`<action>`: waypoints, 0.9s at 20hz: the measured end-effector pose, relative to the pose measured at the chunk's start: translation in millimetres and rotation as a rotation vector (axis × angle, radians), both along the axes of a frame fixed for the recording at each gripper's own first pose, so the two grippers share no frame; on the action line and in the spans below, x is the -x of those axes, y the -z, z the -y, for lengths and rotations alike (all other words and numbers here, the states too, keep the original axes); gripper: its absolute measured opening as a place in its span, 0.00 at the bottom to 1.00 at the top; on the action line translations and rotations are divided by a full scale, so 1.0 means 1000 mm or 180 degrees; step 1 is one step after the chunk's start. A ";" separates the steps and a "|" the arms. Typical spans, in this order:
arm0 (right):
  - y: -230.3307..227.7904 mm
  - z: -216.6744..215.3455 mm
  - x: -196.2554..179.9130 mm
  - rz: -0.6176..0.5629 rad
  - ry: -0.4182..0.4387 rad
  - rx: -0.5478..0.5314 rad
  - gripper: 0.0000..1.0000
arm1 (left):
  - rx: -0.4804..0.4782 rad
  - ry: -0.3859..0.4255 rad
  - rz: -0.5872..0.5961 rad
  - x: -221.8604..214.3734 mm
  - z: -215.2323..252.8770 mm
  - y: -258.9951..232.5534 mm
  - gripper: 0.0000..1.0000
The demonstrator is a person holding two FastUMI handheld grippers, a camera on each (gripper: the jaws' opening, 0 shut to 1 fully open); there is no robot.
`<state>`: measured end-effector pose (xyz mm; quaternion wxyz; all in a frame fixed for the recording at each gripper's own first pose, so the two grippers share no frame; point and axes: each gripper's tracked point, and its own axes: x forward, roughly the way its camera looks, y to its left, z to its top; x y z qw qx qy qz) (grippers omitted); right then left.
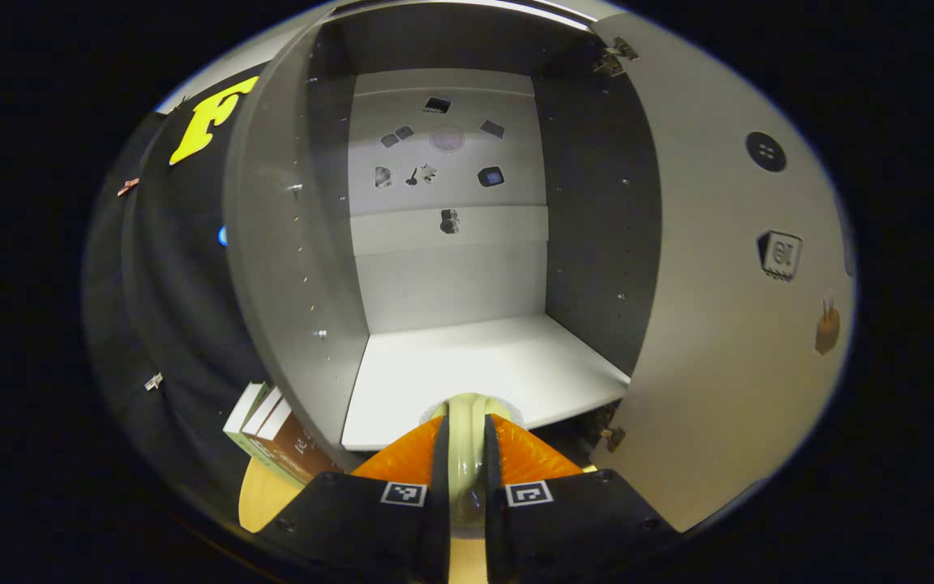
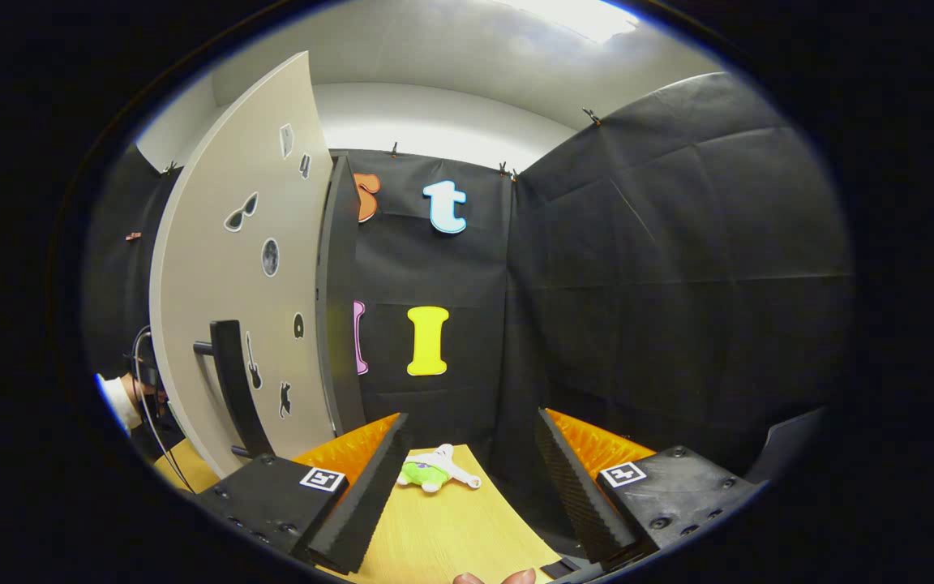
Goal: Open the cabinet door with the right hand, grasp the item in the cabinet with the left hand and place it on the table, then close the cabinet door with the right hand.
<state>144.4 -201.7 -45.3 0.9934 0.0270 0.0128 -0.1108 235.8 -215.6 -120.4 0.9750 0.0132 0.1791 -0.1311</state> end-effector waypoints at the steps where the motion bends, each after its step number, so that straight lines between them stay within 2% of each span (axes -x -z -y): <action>1: -0.001 -0.003 -0.002 0.0009 0.0006 0.0003 0.98 | -0.0008 -0.0009 0.0019 0.012 -0.002 0.006 0.21; 8: -0.008 -0.017 -0.012 0.0045 -0.0025 0.0014 0.93 | -0.0061 -0.0155 0.0006 0.075 -0.003 0.085 0.21; 11: -0.014 -0.021 -0.017 0.0136 -0.0045 0.0064 0.94 | -0.0161 -0.0228 -0.0060 0.095 0.000 0.130 0.21; 12: -0.015 -0.022 -0.018 0.0151 -0.0050 0.0074 0.98 | -0.0145 -0.0233 -0.0129 0.102 0.004 0.149 0.21; 15: -0.015 -0.025 -0.026 0.0161 -0.0089 0.0102 0.98 | -0.0108 -0.0289 -0.0209 0.117 0.014 0.187 0.19; 18: -0.011 -0.026 -0.034 0.0125 -0.0121 0.0122 0.98 | -0.0204 -0.0317 -0.0194 0.128 0.026 0.222 0.21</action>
